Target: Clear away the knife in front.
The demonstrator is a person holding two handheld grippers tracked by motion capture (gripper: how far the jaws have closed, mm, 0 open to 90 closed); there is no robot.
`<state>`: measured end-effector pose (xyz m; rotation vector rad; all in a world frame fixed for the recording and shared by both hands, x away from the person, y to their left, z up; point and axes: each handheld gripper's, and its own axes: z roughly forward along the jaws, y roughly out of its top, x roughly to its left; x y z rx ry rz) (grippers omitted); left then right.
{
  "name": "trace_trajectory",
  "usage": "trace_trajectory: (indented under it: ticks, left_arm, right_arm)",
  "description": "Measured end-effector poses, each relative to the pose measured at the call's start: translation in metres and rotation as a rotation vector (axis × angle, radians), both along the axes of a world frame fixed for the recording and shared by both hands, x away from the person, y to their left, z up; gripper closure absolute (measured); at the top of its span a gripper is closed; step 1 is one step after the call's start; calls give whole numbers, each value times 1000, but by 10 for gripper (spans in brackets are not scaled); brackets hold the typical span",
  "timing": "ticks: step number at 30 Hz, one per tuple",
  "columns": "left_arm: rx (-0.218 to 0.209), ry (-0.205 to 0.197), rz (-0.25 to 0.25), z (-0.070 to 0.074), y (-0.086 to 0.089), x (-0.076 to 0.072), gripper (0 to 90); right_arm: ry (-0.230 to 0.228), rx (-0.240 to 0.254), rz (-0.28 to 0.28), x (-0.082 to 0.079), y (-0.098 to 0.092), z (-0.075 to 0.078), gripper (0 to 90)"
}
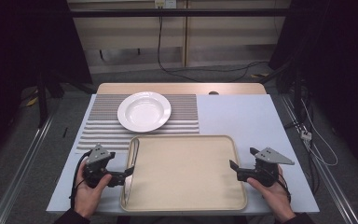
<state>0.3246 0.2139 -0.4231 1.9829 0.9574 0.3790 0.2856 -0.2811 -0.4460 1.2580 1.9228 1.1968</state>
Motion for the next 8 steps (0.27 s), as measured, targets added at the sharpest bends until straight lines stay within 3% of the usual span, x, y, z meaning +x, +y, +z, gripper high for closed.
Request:
trace_trajectory:
  ticks: [3, 8]
  left_arm:
    - [-14, -21, 32, 1, 4, -2, 66]
    - [36, -25, 56, 2, 8, -1, 66]
  right_arm:
    - [1, 1, -5, -1, 0, 0, 80]
    - [0, 6, -12, 0, -2, 0, 80]
